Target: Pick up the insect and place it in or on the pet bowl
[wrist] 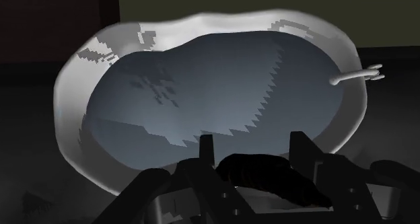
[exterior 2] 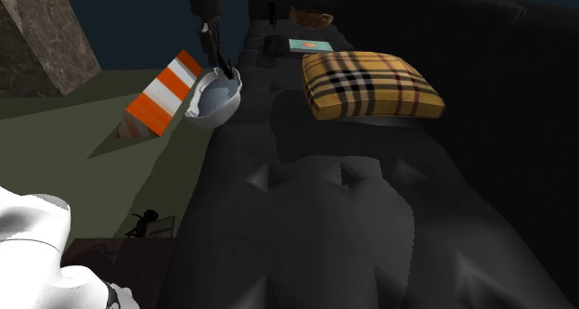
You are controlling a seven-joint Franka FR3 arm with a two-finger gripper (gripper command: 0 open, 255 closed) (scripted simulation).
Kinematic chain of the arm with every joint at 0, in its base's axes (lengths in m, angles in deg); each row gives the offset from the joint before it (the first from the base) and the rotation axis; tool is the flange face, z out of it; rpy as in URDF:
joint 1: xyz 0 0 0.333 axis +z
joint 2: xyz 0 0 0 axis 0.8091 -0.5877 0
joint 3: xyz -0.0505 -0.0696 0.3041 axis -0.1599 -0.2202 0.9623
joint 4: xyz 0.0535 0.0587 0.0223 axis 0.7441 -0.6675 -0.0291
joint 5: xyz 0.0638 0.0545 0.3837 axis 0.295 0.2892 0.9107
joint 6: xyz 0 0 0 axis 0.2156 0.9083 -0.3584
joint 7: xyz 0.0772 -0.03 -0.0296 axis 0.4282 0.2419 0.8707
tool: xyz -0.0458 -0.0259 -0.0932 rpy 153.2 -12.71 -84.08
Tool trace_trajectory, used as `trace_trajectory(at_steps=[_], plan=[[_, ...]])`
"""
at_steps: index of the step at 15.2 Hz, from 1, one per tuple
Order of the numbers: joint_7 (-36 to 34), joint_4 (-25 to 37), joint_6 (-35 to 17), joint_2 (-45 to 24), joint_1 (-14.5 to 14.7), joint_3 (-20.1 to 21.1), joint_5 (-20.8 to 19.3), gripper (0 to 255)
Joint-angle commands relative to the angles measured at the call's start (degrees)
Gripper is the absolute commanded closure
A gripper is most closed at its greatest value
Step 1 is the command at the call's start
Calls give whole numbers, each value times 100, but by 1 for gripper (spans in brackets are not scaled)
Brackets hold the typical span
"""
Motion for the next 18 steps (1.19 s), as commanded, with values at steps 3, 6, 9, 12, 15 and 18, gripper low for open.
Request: trace_trajectory(at_steps=[3,6,9,12,15,18], plan=[[80,-424,-319,131,-17,-30,82,255],[132,-732,-560,211,-23,-46,133,255],[160,-911,-704,251,-24,-53,159,255],[160,-910,-704,251,-24,-52,158,255],[160,-910,-704,251,-24,-52,158,255],[161,-911,-704,251,-24,-53,159,0]])
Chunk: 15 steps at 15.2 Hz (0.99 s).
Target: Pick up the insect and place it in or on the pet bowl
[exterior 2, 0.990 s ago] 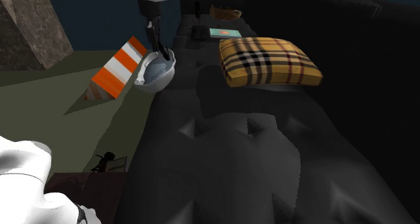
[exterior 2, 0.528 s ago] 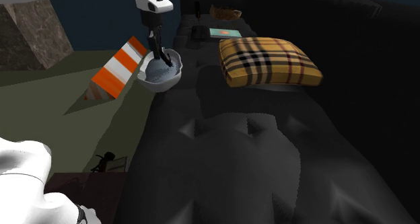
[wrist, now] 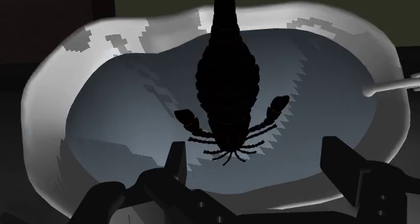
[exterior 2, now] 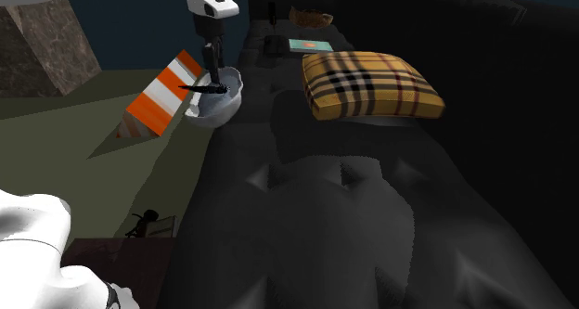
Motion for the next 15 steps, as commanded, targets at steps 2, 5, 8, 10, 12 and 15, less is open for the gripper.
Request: trace_trajectory(at_steps=[2,5,8,10,12,15], plan=[[0,0,0,0,0,0,0,0],[-52,478,398,-97,-6,5,-62,0],[-117,951,764,-227,0,25,-142,0],[-117,951,764,-227,0,25,-142,0],[-117,951,764,-227,0,25,-142,0],[-116,951,763,-227,0,25,-142,0]])
